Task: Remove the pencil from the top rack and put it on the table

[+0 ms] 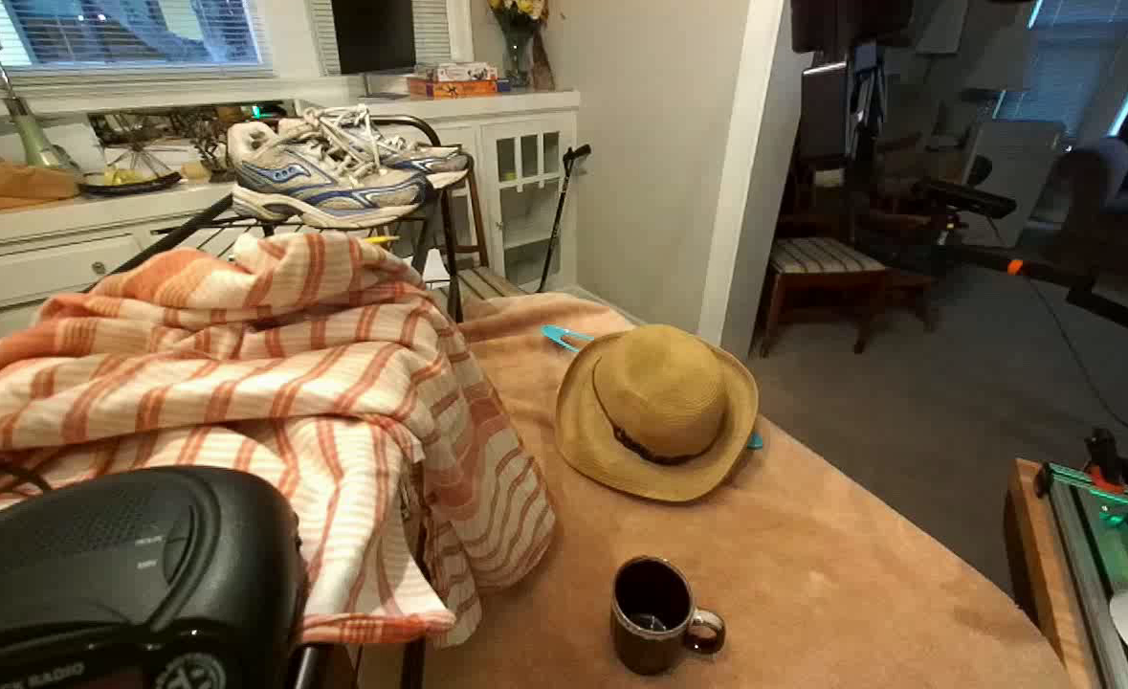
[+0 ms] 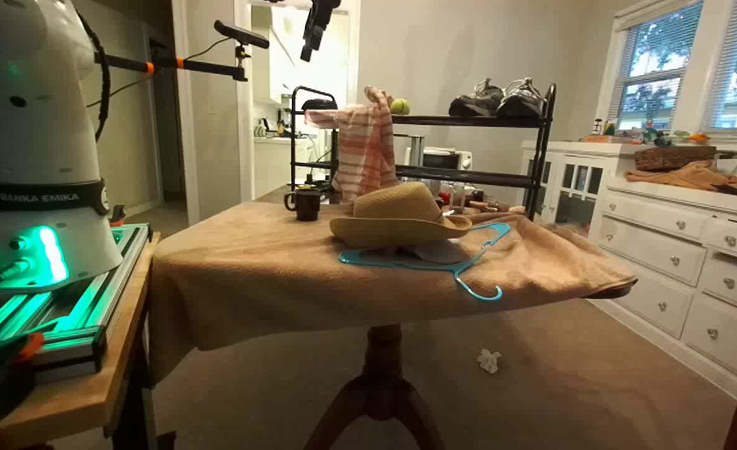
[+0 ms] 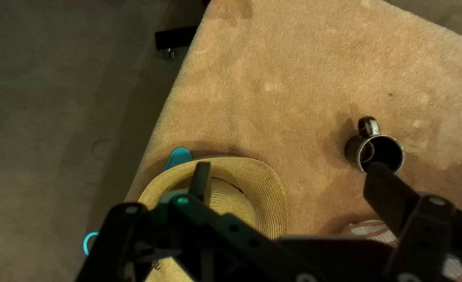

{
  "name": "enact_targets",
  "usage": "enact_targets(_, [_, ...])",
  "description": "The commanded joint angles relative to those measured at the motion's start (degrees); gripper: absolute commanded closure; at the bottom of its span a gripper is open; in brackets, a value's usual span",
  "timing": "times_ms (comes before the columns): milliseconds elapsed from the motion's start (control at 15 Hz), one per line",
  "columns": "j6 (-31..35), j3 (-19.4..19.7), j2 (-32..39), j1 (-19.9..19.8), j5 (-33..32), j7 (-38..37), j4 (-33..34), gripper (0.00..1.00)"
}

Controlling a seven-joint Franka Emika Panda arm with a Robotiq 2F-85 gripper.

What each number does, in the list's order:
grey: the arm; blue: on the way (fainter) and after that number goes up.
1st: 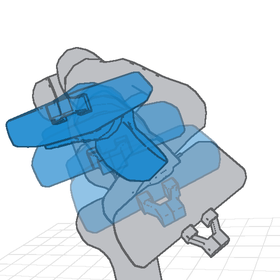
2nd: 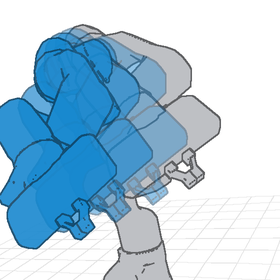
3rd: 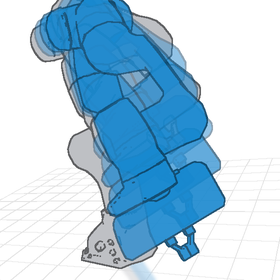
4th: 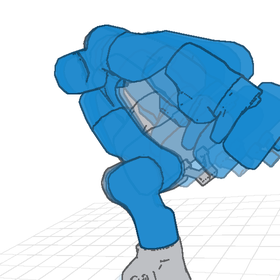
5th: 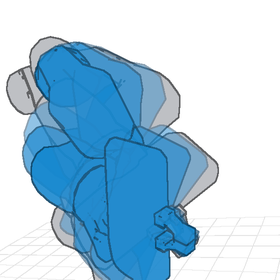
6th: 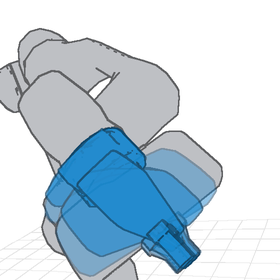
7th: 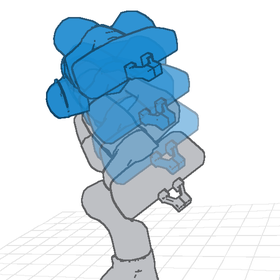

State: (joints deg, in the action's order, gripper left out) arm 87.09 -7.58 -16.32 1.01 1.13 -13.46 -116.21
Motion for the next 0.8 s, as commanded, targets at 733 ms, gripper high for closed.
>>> enact_targets(733, [9.3,0.4,10.9,3.6,2.0,8.9,11.9,0.0])
